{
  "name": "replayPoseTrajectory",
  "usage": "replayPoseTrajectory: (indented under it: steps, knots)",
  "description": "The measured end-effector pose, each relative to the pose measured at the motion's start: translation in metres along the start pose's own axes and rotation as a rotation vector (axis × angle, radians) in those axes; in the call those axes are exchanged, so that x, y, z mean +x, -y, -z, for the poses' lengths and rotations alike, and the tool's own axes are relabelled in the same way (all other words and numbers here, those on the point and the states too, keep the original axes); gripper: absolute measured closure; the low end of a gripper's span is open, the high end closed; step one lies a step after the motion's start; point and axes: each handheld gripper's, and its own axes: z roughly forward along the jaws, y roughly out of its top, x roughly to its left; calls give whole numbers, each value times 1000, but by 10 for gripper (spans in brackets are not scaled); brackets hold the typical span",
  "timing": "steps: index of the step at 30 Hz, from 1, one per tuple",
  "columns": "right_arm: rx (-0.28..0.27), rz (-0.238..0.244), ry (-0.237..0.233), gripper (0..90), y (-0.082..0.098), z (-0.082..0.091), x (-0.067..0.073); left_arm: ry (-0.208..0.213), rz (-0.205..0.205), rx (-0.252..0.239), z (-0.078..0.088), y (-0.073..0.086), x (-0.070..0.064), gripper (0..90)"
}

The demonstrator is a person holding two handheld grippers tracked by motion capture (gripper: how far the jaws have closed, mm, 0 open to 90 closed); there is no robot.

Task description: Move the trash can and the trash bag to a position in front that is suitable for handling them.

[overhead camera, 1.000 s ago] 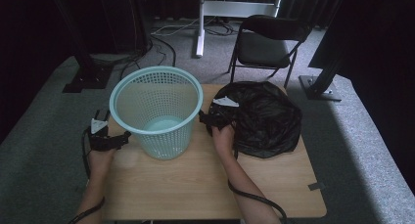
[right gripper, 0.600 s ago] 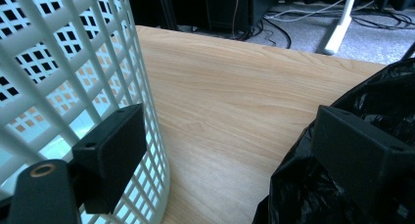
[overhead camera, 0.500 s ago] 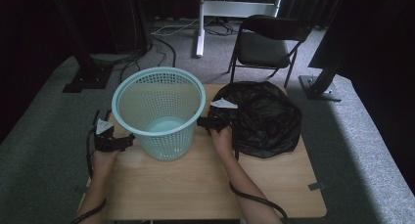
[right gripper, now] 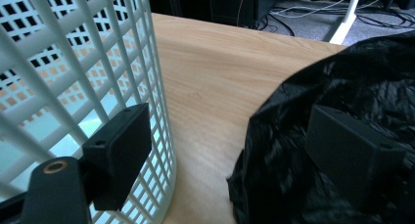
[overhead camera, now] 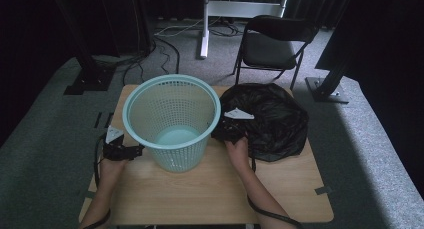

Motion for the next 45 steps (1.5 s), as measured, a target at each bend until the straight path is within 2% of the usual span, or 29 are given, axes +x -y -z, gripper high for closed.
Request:
replayPoseTrajectory:
  steps: [2, 7, 17, 22, 24, 29, 33, 39, 41, 45]
  knots:
    - [-2, 12, 8, 168, 3, 7, 0, 7, -20, 3, 2, 1, -7, 9]
    - [-9, 2, 12, 169, 13, 22, -3, 23, -39, 5, 5, 3, -19, 8]
    - [-1, -10, 11, 169, 32, 54, -9, 70, -32, -1, 6, 7, -39, 8]
    - [2, -7, 0, 168, 42, 68, -10, 90, -45, 5, 9, 9, -49, 8]
    - [-8, -19, 2, 168, 50, 80, -12, 106, -56, 6, 9, 10, -58, 8]
    - [-20, -40, 8, 168, 61, 97, -16, 138, -55, 3, 10, 14, -68, 8]
    - [-29, -38, 27, 168, 66, 107, -18, 159, -72, 11, 8, 13, -78, 8]
    - [-26, -36, 28, 168, 72, 120, -22, 176, -91, 10, 6, 12, -87, 8]
    - [-33, -47, 37, 168, 76, 127, -24, 184, -111, 11, 6, 12, -94, 8]
    - [-26, -63, 39, 168, 79, 133, -28, 190, -121, 3, 6, 13, -101, 8]
